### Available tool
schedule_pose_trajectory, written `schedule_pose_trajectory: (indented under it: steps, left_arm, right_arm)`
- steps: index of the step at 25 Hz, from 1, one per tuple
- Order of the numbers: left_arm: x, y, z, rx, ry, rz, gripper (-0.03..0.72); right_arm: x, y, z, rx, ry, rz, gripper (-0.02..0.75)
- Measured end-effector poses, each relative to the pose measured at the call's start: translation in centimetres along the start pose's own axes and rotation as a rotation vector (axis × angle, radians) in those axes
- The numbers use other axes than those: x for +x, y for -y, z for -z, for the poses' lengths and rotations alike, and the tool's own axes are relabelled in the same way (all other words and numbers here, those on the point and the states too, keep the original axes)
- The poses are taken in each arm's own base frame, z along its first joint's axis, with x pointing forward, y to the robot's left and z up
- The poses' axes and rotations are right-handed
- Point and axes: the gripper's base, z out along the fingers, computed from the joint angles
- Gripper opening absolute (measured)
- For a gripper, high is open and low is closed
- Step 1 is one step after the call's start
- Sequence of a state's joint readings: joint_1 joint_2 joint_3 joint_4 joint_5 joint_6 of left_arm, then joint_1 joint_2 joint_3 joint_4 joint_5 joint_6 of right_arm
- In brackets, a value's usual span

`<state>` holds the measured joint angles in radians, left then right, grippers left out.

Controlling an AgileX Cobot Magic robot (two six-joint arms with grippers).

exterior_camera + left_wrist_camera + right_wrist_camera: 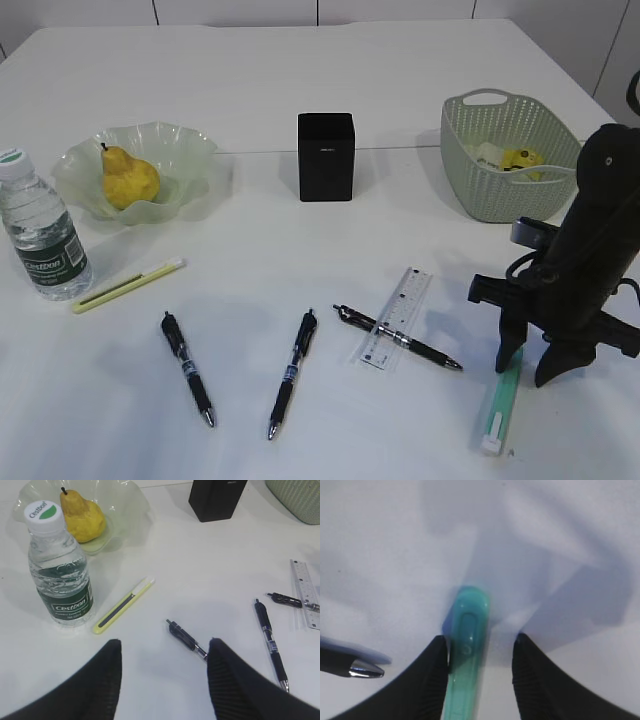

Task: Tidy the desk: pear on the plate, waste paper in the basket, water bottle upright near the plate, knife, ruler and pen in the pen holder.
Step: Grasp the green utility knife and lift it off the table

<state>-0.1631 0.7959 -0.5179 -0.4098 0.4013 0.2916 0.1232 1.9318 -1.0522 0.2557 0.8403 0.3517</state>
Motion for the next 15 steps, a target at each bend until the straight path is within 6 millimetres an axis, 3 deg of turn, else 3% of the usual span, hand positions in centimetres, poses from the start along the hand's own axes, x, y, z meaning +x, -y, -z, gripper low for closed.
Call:
schedule_pose_trajectory:
  steps: [8,15]
  left_arm:
    - [0.01,-0.03,0.0,-0.003,-0.001,-0.008,0.384]
    - [0.01,-0.04,0.0,-0.005,-0.001,-0.011,0.383]
  right_arm:
    - [-0.01,0.02,-0.06,0.002,-0.001,0.001,0.264]
    - [0.0,0.03,-0.1,0.003,-0.004,-0.018,0.242]
